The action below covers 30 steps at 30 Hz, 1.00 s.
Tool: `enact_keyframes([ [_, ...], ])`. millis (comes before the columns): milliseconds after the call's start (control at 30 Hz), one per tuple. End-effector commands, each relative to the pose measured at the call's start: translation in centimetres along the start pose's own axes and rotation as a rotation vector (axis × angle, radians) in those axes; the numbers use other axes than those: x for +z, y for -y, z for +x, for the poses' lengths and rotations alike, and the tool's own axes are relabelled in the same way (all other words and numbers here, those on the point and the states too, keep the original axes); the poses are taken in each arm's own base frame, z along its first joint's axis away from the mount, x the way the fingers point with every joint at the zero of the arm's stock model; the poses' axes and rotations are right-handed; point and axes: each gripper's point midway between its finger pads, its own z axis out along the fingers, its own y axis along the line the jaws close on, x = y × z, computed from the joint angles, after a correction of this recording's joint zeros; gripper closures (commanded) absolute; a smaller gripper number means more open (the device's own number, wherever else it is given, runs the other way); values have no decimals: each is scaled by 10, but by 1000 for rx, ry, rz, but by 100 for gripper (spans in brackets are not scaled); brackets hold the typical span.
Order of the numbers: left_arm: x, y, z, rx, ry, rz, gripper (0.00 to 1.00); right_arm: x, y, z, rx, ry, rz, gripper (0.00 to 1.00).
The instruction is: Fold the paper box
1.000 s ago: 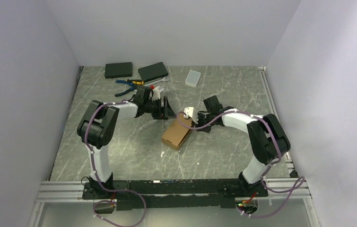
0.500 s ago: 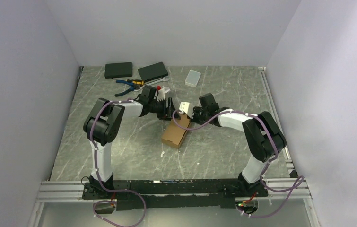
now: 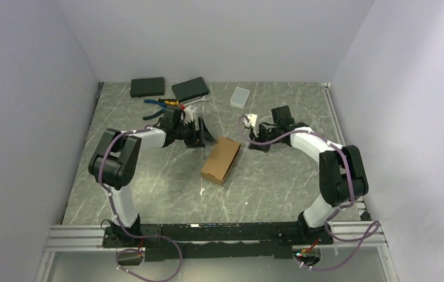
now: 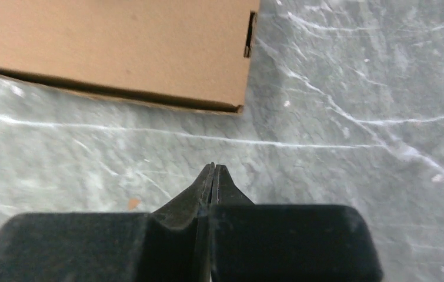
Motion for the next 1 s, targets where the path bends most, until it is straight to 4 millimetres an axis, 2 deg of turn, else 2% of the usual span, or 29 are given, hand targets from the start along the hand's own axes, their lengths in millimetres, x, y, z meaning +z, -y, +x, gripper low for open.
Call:
enact_keyframes([
  [0, -24, 29, -17, 70, 85, 29, 21, -13, -21, -43, 345, 215, -170, 97],
  [100, -32, 30, -9, 70, 98, 22, 20, -14, -18, -57, 614, 314, -240, 73],
  [200, -39, 27, 1, 57, 113, 17, 20, -10, -18, -58, 776, 348, -237, 54],
  [267, -42, 26, 6, 45, 118, 16, 20, -5, -15, -51, 895, 346, -192, 41],
  [367, -40, 24, 14, 26, 113, 24, 20, 5, -15, -41, 1019, 325, -185, 35],
  [467, -35, 23, 20, 18, 103, 25, 21, 15, -14, -31, 1131, 287, -184, 33],
  [567, -28, 26, 24, 19, 84, 34, 21, 22, -16, -30, 1169, 285, -191, 33],
  [733, -17, 30, 30, 22, 57, 49, 23, 36, -19, -32, 1178, 258, -188, 39],
  [967, -7, 41, 40, 21, 25, 96, 39, 47, -18, -23, 1208, 222, -162, 50],
])
